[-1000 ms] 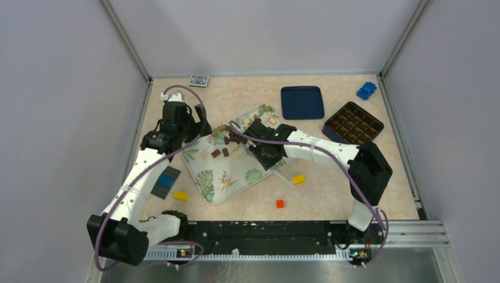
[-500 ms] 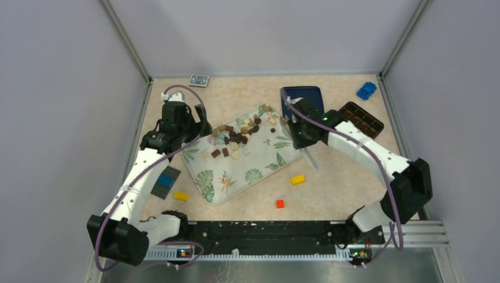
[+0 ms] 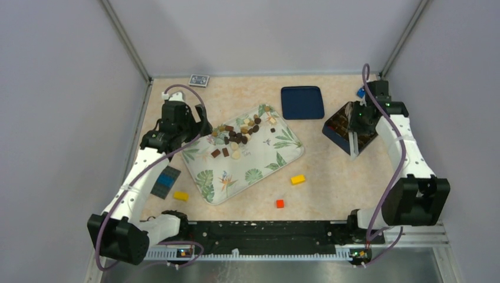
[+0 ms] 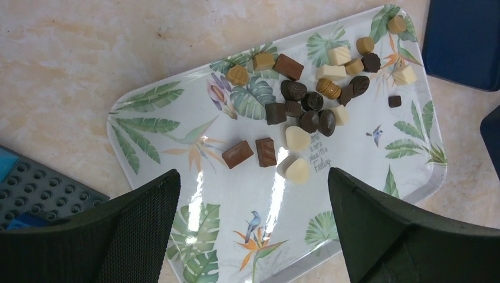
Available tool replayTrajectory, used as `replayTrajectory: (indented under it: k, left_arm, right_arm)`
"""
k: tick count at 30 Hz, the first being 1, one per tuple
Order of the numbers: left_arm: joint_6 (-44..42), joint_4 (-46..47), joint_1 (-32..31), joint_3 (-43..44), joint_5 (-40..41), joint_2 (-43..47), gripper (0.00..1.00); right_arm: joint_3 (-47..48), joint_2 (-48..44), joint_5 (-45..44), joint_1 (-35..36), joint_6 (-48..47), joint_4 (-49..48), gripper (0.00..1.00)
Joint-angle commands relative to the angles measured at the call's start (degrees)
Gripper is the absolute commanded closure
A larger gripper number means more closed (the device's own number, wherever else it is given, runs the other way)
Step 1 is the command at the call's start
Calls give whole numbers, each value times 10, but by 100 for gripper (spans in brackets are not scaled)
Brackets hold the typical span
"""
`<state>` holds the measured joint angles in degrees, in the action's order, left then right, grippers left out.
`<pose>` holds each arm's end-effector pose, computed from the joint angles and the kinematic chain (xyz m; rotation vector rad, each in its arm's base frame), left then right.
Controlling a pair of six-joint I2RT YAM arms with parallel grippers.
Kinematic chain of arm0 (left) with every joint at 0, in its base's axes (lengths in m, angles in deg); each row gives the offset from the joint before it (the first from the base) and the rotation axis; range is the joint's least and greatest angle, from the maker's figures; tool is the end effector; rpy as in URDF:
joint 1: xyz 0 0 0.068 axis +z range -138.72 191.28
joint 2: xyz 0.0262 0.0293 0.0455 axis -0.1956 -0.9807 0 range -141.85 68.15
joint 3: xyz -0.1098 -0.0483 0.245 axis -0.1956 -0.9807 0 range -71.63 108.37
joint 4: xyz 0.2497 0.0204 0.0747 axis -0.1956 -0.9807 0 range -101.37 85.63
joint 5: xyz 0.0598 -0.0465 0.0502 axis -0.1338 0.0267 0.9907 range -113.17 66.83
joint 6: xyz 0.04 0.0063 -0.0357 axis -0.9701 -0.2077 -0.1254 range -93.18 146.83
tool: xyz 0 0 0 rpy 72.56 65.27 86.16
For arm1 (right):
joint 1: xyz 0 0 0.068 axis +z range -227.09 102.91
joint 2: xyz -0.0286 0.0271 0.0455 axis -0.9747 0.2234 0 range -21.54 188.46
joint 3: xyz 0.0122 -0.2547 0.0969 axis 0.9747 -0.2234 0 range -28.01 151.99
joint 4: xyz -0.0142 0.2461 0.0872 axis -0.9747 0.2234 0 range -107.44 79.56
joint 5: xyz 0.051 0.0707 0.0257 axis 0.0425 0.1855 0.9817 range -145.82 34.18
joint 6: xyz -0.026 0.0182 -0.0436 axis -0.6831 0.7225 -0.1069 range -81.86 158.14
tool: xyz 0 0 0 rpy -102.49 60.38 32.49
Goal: Pack the chocolate
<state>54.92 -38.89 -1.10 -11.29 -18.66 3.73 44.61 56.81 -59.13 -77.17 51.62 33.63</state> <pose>0.2351 -0.0488 0.3256 -0.3511 2.2311 -0.2925 0.2764 -0.0024 0.3156 0.3240 2.5391 0.0153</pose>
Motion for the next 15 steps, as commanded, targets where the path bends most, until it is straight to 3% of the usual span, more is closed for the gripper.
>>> replayTrajectory:
  k: [1,15]
  left_arm:
    - [-11,19,5,21,-7,-2,1]
    - [-10,14,9,14,5,10,1]
  right_arm:
    - [57,44,47,-33,-15,-11,85]
    - [82,139,43,-47,-27,-56,84]
